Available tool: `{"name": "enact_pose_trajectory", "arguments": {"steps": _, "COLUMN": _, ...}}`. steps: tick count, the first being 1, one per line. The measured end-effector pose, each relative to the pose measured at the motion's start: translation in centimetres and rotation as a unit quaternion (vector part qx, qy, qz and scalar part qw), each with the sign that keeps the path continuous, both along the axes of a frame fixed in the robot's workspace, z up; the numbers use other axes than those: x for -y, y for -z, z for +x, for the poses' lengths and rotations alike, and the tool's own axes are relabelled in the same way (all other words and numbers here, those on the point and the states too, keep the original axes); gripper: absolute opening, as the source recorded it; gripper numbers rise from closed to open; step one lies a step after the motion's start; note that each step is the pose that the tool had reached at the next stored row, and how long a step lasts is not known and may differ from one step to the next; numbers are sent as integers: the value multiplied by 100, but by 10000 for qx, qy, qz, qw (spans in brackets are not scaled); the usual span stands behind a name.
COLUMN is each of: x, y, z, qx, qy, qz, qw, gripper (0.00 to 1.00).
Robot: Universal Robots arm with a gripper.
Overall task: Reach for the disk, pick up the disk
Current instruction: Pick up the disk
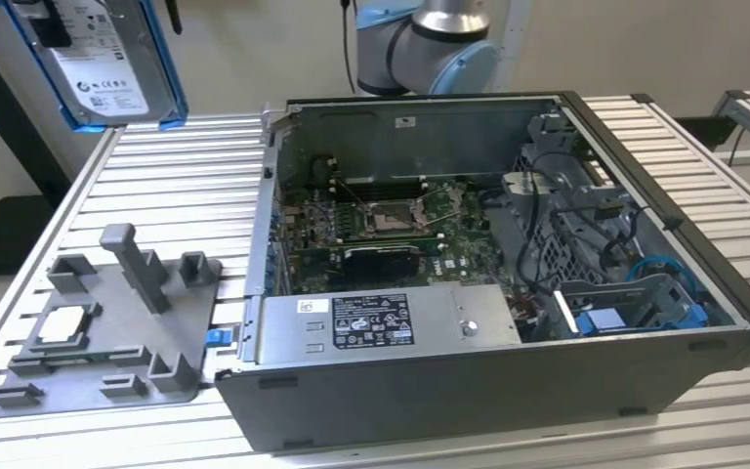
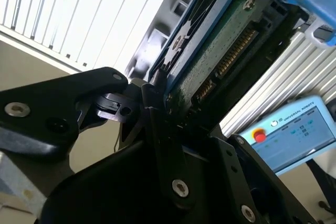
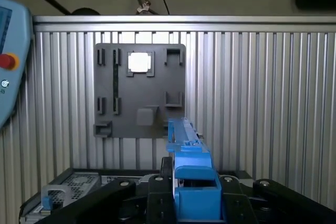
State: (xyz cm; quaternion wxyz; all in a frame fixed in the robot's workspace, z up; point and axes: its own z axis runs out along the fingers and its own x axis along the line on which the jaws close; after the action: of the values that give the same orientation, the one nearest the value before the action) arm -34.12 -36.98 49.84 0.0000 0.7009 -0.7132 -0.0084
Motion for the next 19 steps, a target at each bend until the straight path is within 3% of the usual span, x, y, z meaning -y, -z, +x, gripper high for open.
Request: {"name": "enact_pose_trajectory", "arguments": {"steps": 19, "x": 0, "y": 0, "z": 377, "qx": 0, "qy": -1, "qz": 17, "qw": 10000, "gripper": 0}}
